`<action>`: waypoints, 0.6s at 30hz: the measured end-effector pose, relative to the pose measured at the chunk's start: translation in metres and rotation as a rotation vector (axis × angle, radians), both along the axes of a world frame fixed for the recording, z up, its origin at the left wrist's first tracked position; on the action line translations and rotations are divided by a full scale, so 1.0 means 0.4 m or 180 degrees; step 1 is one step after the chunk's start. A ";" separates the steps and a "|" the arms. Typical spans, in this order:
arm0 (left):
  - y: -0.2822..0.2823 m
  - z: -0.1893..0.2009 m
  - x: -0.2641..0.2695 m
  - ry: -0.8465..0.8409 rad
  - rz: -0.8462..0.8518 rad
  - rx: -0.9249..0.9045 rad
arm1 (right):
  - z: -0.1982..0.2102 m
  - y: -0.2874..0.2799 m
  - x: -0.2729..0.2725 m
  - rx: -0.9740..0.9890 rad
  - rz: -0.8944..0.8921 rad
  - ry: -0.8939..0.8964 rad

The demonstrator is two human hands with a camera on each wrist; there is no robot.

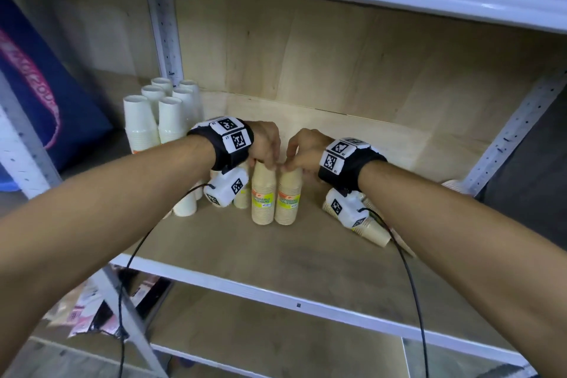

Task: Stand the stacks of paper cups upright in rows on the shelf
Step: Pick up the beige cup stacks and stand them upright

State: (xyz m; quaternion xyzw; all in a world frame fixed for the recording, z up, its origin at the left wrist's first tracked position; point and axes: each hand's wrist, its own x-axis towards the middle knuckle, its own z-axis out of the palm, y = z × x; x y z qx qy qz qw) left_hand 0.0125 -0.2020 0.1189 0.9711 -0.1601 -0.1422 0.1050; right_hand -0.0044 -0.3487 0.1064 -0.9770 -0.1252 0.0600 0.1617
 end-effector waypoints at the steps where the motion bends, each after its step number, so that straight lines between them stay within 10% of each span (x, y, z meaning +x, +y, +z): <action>1: 0.017 0.003 -0.004 0.0031 0.0073 0.0019 | -0.003 0.019 0.003 0.0035 0.0055 0.0020; 18: 0.188 -0.043 -0.091 -0.0391 0.0970 0.0167 | -0.026 0.224 0.017 0.0129 0.0633 -0.0159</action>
